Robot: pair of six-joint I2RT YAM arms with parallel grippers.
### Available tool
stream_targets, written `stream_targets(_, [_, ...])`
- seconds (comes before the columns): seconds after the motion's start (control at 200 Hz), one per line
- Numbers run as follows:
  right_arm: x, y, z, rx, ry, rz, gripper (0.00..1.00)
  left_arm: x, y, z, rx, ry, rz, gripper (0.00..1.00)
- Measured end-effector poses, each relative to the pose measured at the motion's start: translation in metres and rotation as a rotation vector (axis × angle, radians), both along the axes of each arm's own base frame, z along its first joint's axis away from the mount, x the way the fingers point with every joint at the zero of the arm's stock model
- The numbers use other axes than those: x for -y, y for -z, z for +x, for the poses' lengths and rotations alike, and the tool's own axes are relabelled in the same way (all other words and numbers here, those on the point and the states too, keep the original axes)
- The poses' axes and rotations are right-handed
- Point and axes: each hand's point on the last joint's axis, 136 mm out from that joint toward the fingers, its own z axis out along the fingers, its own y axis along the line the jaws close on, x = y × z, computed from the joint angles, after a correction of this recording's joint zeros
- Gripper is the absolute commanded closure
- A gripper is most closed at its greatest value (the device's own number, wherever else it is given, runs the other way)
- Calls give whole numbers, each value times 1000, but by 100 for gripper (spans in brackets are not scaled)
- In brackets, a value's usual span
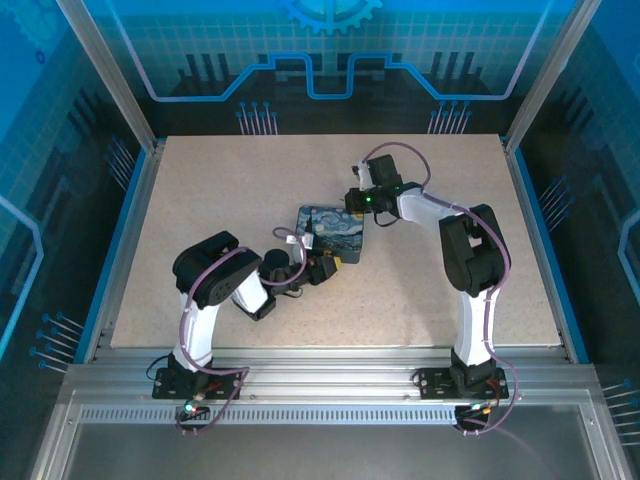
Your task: Unlock the padlock with the key
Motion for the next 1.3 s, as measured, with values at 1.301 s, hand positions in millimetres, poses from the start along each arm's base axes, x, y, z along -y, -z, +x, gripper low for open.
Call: stream_targets(1.301, [-2,-8,1,36,-2,19,100,-8,3,7,5,-20,20,80])
